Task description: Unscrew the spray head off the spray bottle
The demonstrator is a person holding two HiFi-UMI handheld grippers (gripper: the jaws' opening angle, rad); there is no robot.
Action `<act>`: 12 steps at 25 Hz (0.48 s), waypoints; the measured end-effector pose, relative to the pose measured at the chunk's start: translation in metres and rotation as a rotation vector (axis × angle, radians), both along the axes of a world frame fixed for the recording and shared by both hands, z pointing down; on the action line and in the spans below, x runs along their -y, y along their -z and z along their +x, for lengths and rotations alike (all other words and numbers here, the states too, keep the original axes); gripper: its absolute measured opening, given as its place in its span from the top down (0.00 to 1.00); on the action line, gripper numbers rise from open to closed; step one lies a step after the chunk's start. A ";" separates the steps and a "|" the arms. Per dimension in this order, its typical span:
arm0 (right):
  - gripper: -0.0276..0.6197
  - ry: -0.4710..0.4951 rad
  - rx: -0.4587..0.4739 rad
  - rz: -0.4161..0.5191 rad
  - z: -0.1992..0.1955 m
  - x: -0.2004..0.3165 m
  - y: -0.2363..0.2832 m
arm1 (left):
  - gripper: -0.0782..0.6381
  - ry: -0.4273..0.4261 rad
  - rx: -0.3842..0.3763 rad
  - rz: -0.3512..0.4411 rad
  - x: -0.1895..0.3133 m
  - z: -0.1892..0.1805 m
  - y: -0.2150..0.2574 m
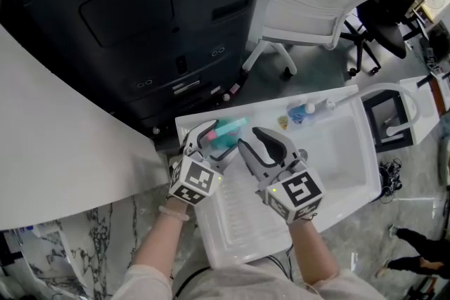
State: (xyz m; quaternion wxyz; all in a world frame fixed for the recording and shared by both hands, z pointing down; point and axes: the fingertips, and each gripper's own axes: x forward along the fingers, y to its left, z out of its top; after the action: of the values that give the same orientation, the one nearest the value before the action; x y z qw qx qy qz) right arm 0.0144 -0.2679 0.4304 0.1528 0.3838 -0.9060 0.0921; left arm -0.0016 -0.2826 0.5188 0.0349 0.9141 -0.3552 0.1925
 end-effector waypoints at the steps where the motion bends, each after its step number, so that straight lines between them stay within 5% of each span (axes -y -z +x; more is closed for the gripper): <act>1: 0.70 0.032 -0.012 -0.007 -0.007 0.000 -0.005 | 0.43 0.001 0.000 0.000 0.000 0.000 0.000; 5: 0.62 0.058 -0.037 0.017 -0.026 0.015 -0.007 | 0.43 0.006 0.002 -0.001 0.000 0.000 0.000; 12: 0.67 -0.003 0.023 0.036 -0.032 0.025 -0.008 | 0.43 0.014 0.007 -0.004 -0.001 0.001 0.000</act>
State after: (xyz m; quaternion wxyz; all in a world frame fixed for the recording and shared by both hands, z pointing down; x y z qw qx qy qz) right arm -0.0172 -0.2927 0.4381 0.1351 0.3867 -0.9087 0.0806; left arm -0.0005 -0.2820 0.5191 0.0369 0.9108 -0.3614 0.1961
